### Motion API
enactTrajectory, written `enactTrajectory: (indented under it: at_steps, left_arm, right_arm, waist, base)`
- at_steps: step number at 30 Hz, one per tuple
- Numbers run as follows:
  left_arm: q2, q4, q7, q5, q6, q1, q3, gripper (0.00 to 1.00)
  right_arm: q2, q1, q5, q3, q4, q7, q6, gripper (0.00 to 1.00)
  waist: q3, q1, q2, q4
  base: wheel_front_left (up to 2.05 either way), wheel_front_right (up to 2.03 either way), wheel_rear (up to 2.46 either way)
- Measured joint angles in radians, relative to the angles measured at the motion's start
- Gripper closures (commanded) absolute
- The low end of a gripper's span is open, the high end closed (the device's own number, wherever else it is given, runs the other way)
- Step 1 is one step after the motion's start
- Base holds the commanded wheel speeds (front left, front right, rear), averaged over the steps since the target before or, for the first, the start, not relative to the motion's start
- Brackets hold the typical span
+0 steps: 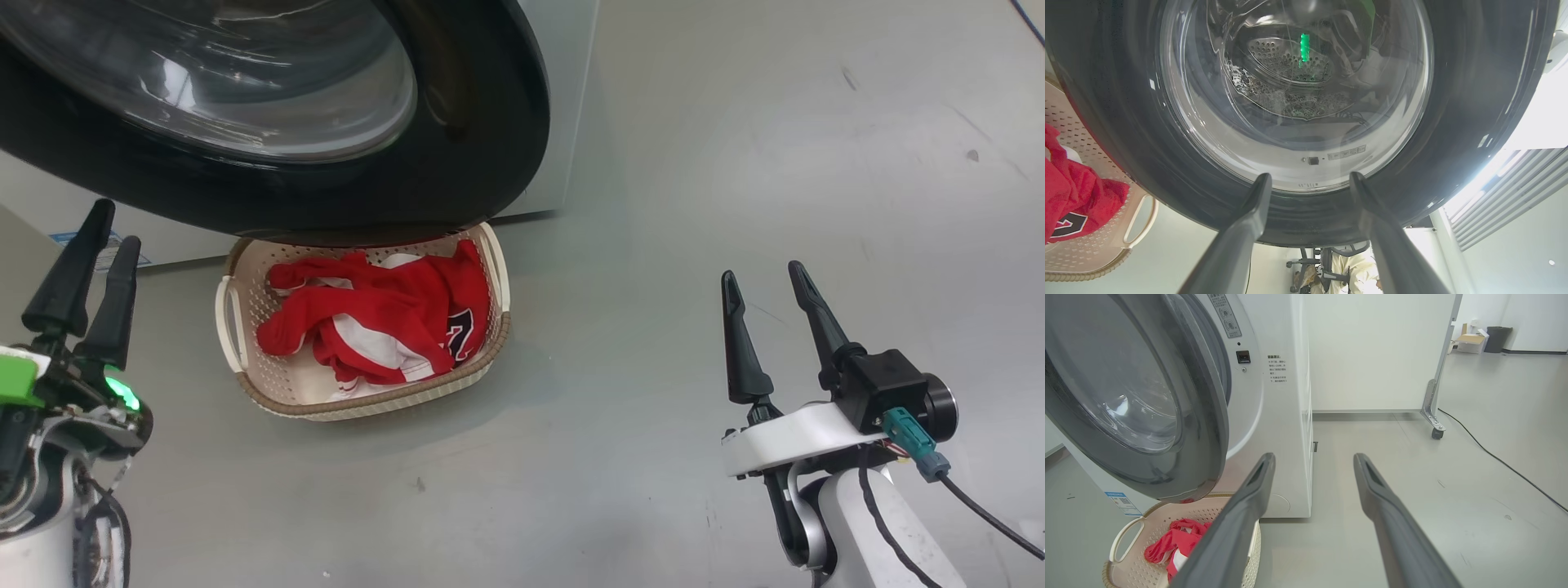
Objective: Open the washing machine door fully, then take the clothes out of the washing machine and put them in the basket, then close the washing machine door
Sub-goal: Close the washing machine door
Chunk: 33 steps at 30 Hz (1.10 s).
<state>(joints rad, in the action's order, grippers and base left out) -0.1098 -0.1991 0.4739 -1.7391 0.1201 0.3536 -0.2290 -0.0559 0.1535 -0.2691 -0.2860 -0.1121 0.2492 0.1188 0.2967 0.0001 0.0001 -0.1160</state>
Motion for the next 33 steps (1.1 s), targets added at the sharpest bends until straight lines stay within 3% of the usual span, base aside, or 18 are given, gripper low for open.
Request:
enactTrajectory:
  at_steps: [5,9,17,20,26,33]
  left_arm:
    - [0.008,0.075,-0.068,0.118,0.0,-0.079,-0.003,0.0]
    - [-0.023,0.152,-0.139,0.298,0.0,-0.138,0.033,0.0]
    - [-0.172,0.296,-0.336,0.764,0.001,-0.237,0.149,0.0]
    - [-0.203,0.305,-0.407,0.906,0.001,-0.279,0.174,0.0]
    - [-0.202,0.294,-0.509,1.097,-0.002,-0.357,0.212,0.0]
    - [-0.161,0.273,-0.556,1.183,-0.057,-0.431,0.278,0.0]
  right_arm:
    - [-0.002,-0.005,0.0,-0.005,-0.014,0.0,0.0,0.0]
    - [-0.005,-0.026,0.0,-0.004,-0.021,0.0,0.0,0.0]
    - [-0.011,-0.042,0.001,-0.006,-0.026,0.0,-0.002,0.0]
    - [-0.017,-0.044,0.008,-0.005,-0.028,0.0,-0.002,0.0]
    - [-0.032,-0.062,0.017,0.0,-0.03,0.0,-0.002,0.0]
    - [-0.042,-0.101,0.017,0.014,-0.033,0.0,-0.002,0.0]
  waist:
    - [-0.035,0.0,0.0,0.034]
    - [-0.062,0.0,0.0,0.059]
    - [-0.11,0.0,0.0,0.097]
    - [-0.125,0.0,0.0,0.102]
    - [-0.153,0.0,0.0,0.1]
    - [-0.19,0.0,0.0,0.096]
  base:
    - [0.0,0.0,0.0]
    - [0.0,0.0,0.0]
    - [0.0,0.0,0.0]
    - [0.0,0.0,0.0]
    - [0.0,0.0,0.0]
    - [0.0,0.0,0.0]
